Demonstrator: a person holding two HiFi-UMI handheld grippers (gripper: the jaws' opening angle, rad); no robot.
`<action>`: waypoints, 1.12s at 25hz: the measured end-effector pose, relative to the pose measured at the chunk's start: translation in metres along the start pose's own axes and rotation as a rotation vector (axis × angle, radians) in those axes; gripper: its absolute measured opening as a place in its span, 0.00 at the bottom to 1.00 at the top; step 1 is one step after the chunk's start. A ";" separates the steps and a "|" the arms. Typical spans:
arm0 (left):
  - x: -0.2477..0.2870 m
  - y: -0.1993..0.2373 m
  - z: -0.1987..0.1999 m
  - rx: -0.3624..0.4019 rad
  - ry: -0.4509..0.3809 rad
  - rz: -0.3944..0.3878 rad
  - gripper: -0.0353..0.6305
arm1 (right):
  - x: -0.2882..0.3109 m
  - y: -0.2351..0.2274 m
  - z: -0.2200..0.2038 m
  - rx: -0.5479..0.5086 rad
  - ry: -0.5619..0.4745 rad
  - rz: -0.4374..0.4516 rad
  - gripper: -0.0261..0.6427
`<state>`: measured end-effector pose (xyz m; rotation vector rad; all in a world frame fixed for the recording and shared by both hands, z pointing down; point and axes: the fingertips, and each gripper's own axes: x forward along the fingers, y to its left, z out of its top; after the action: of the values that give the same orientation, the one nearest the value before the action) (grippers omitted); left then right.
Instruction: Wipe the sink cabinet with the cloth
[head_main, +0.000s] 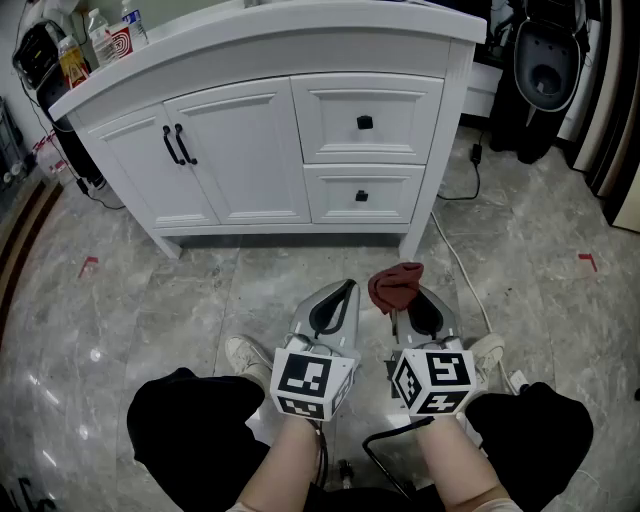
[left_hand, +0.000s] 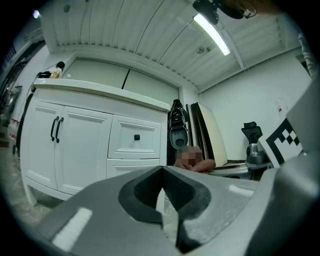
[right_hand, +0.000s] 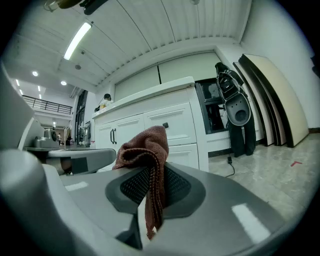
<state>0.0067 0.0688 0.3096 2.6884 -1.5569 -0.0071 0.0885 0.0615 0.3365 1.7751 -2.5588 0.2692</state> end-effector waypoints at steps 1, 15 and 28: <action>0.000 0.000 -0.001 0.000 0.001 -0.001 0.06 | 0.001 0.000 -0.001 0.000 0.001 0.000 0.17; 0.007 0.009 -0.003 -0.013 0.002 0.005 0.06 | 0.007 -0.003 -0.007 0.018 -0.004 -0.022 0.17; 0.069 0.070 0.026 0.038 -0.037 0.023 0.06 | 0.102 -0.006 0.044 0.065 -0.082 0.002 0.17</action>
<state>-0.0201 -0.0259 0.2870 2.7134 -1.6145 -0.0272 0.0621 -0.0417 0.3049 1.8427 -2.6368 0.2885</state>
